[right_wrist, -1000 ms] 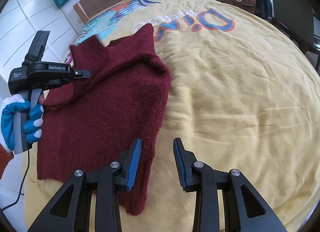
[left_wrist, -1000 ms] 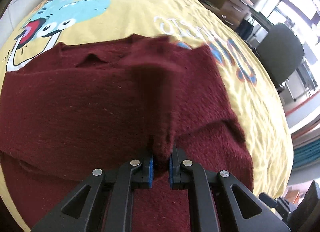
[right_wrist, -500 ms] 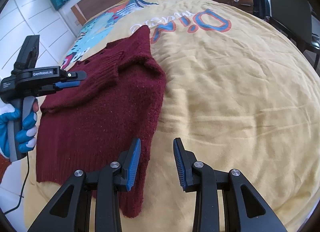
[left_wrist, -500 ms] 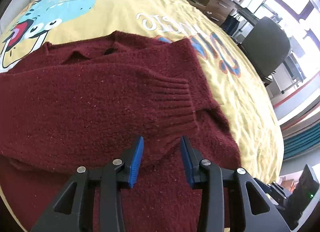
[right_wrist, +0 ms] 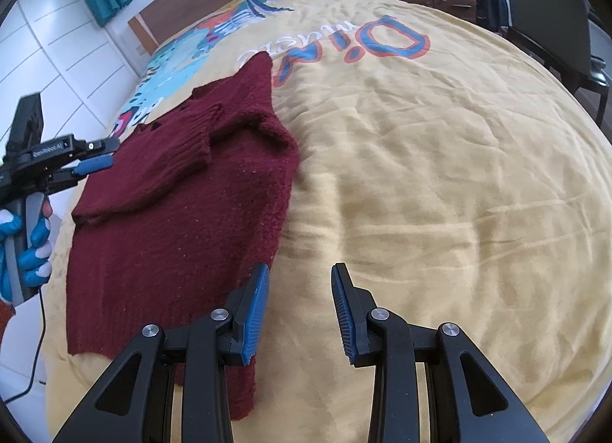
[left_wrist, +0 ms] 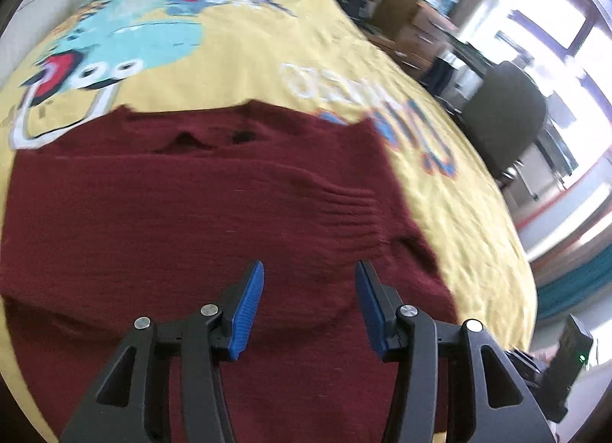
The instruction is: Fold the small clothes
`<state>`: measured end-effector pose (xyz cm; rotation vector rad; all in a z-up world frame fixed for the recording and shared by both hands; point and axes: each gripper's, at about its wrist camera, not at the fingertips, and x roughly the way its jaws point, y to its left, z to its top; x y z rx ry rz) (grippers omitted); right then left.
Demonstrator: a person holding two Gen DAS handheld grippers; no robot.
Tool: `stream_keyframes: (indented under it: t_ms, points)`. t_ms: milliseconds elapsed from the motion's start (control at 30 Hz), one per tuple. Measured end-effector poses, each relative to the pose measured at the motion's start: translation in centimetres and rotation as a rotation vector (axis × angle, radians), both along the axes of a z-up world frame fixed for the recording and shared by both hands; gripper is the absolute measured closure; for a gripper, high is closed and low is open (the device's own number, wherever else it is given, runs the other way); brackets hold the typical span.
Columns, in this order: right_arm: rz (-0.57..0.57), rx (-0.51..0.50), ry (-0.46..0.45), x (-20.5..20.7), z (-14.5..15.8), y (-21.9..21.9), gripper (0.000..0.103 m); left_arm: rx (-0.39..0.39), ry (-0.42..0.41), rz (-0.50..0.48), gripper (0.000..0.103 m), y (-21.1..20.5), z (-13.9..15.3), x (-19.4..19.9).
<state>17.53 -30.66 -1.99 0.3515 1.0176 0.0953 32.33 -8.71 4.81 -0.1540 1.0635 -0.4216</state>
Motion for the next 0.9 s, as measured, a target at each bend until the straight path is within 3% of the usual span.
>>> stream_keyframes:
  t_ms: [167,333,533,667,900]
  points:
    - [-0.010,0.003,0.007,0.1,-0.3,-0.3,0.068,0.120,0.027,0.108,0.059,1.5,-3.2,1.3]
    - [-0.009,0.003,0.017,0.2,-0.8,-0.2,0.068,0.174,0.030,0.116,0.059,1.0,-6.5,0.6]
    - [-0.006,0.004,0.020,0.4,-1.0,0.0,0.068,0.151,-0.013,0.041,0.054,-1.1,-5.5,-0.3]
    - [-0.014,0.002,0.017,0.5,-0.9,-0.2,0.068,0.154,-0.053,0.056,0.054,-2.4,-4.9,0.9]
    - [-0.028,-0.004,0.019,0.2,-0.8,-0.7,0.068,0.142,0.023,0.050,0.051,-3.2,-7.3,1.6]
